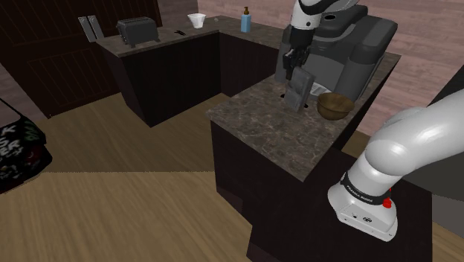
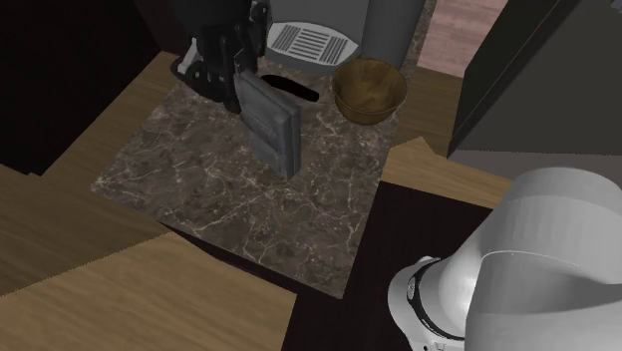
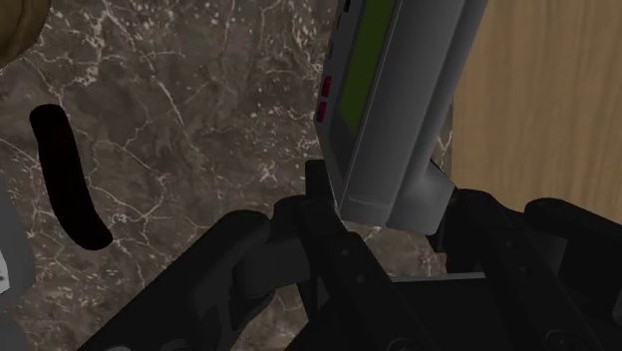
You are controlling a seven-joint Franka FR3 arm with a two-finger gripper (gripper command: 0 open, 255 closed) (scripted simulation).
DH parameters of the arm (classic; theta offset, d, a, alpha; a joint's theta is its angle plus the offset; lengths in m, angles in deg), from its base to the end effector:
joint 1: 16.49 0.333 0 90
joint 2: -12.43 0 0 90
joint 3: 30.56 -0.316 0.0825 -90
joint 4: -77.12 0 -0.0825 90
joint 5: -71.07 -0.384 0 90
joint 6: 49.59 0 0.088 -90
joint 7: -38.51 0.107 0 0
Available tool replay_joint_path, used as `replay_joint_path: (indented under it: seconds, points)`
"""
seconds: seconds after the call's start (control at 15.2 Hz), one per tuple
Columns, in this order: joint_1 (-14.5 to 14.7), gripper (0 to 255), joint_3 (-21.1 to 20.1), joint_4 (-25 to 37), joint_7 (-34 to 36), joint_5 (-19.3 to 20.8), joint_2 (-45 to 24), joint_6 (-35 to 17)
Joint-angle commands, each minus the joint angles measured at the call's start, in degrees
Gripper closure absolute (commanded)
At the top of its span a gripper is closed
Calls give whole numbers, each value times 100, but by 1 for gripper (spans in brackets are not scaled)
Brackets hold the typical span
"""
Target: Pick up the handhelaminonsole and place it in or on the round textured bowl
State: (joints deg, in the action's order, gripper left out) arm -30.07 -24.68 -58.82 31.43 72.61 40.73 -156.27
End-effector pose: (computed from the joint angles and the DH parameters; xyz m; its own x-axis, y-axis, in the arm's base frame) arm 0.3758 -0.1386 0.5030 0.9809 -0.1940 -0.0157 -0.1943 -0.9806 -0.0251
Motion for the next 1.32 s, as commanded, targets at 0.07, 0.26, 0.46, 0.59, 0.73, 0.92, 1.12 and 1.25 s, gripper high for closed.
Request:
replay_joint_path:
  seconds: [0.07, 0.26, 0.46, 0.59, 0.73, 0.92, 1.12, 1.25]
  points:
    - [-183, 255, 318, 36, -419, 171, 50, 81]
    - [-353, 255, 639, 169, -836, 330, 8, 159]
    - [-508, 255, 963, 359, -1258, 469, -95, 227]
    - [-603, 255, 1179, 517, -1545, 545, -197, 267]
    - [-687, 255, 1396, 699, -1834, 606, -325, 304]
    - [-800, 255, 1724, 1017, -2279, 661, -567, 356]
    - [-894, 255, 2057, 1390, -2739, 663, -867, 407]
    - [-951, 255, 2281, 1670, -3057, 628, -1103, 443]
